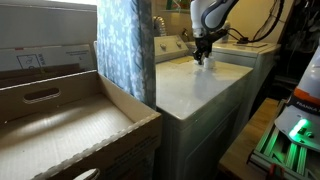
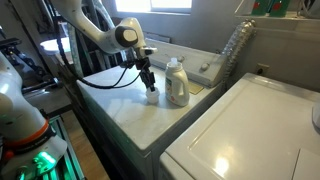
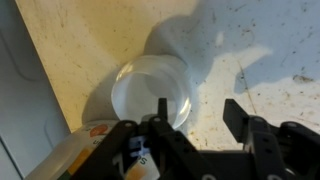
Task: Place the bottle cap on the bottle
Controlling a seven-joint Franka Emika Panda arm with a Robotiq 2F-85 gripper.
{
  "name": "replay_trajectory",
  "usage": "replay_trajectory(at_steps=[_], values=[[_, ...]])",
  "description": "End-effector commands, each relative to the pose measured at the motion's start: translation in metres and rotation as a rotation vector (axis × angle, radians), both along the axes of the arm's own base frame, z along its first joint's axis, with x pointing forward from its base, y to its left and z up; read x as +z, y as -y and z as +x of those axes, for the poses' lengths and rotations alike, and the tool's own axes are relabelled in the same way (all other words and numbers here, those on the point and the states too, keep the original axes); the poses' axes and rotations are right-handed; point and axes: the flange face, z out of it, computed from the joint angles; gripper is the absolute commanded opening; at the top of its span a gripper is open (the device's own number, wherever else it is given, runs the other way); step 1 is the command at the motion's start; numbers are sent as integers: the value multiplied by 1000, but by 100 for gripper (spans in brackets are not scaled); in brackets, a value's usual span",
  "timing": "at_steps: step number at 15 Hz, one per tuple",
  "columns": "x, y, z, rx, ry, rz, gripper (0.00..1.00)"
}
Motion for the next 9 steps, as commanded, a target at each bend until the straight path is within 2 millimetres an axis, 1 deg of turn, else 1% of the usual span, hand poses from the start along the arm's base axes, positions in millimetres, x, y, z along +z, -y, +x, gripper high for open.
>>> replay_trajectory(at_steps=[1, 2, 3, 5, 7, 8, 9], values=[[-6, -5, 3, 37, -52, -132, 30], [-7, -6, 3, 47, -59, -185, 23], [-8, -9, 4, 68, -67, -242, 14], [-10, -16, 5, 107, -80, -323, 1], [-14, -23, 6, 147, -90, -383, 0], [-18, -27, 6, 167, -96, -401, 5], [-23, -31, 6, 184, -104, -419, 5]])
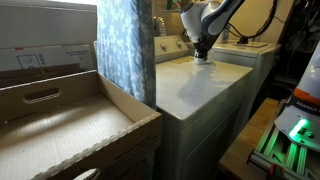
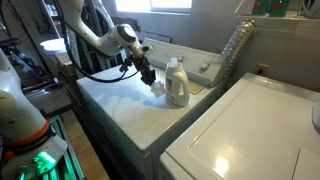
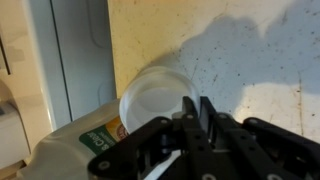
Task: Place the bottle cap on the bottle
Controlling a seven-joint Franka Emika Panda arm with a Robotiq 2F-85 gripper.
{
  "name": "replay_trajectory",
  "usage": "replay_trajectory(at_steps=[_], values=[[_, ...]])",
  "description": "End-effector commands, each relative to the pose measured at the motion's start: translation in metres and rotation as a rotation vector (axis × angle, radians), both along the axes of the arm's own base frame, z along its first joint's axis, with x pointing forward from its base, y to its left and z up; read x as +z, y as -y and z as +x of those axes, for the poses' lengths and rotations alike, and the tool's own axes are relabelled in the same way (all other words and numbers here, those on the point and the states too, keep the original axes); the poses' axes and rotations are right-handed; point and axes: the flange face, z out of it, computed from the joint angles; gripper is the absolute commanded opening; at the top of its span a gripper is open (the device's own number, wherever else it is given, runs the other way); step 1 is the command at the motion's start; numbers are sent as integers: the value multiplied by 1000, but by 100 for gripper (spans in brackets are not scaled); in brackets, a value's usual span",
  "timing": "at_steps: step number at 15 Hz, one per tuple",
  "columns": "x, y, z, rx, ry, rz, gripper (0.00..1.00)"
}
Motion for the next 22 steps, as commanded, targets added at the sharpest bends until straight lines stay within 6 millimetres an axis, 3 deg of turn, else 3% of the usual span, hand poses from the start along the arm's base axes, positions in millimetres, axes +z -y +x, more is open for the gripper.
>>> replay_trajectory(at_steps=[1, 6, 8, 16, 18, 22], values=[[-17, -11, 1, 46, -33, -81, 5], [-46, -20, -1, 33, -82, -46, 6], [-47, -21, 1, 19, -83, -26, 37], [-26, -25, 14, -94, -9, 153, 95], [-20, -26, 18, -137, 15, 220, 100], [-14, -27, 26, -244, 82, 341, 100]])
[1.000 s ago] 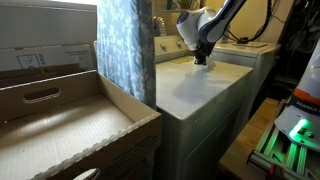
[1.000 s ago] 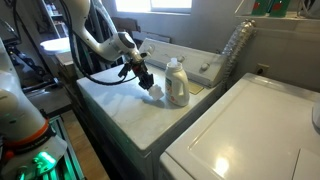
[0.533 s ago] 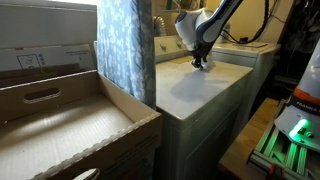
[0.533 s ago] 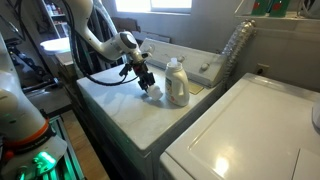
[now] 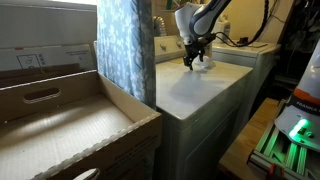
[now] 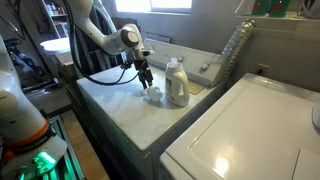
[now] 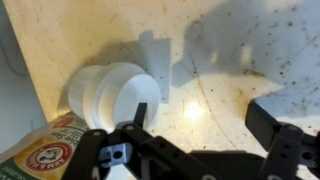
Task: Place the bottle cap on the bottle
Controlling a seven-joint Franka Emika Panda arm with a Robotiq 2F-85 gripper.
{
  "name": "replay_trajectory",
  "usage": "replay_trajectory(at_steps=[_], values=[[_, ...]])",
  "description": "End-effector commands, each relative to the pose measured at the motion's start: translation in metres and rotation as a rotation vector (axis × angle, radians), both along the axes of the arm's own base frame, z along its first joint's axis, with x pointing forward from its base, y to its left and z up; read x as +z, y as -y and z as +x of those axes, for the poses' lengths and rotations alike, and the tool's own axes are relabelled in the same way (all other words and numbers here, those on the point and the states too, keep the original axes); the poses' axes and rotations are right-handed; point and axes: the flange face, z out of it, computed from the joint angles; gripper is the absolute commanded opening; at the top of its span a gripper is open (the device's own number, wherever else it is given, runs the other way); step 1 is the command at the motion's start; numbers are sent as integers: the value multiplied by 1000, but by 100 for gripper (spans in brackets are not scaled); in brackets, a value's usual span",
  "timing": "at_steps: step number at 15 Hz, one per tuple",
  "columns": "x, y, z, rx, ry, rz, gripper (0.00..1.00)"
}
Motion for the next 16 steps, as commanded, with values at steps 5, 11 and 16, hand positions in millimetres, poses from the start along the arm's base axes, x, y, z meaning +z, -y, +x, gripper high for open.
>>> replay_trajectory(at_steps=[5, 11, 16], values=[[35, 26, 6, -318, 142, 174, 100], [86, 72, -14, -610, 222, 221, 100], [97, 90, -17, -669, 199, 242, 100]])
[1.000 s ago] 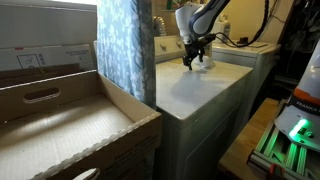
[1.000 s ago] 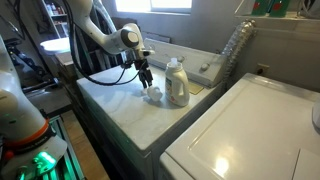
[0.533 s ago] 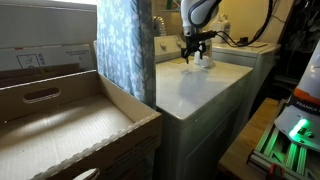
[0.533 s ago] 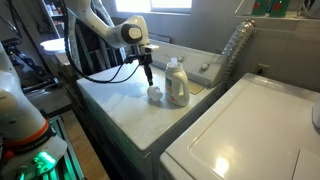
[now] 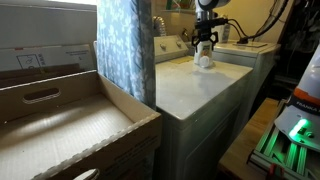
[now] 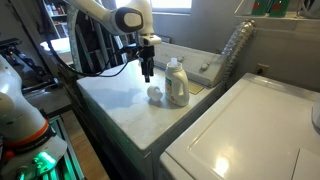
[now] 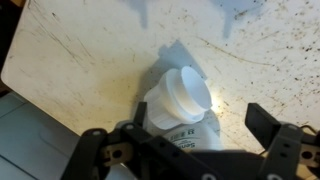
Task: Place the bottle cap on the bottle
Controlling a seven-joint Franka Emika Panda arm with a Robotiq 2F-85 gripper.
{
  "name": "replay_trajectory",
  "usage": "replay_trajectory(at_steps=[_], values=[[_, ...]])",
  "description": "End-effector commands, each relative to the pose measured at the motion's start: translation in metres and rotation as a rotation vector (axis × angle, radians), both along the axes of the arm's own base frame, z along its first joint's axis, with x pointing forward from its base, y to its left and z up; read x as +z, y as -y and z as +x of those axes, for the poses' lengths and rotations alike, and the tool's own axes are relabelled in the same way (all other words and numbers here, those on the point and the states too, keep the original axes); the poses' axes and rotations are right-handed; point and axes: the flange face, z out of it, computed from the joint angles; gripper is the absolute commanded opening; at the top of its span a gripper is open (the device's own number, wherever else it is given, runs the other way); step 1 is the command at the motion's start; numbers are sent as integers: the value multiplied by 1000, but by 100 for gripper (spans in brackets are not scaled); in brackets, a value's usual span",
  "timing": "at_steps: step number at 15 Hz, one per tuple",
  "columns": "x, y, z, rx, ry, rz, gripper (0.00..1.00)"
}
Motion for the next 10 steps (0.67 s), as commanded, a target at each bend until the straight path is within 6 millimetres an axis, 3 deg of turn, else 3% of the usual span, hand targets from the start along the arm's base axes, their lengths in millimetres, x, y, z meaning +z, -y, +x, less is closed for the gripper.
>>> replay_trajectory(at_steps=[1, 10], values=[[2, 2, -2, -8, 0, 5, 100], [-10, 13, -7, -366, 170, 26, 100]])
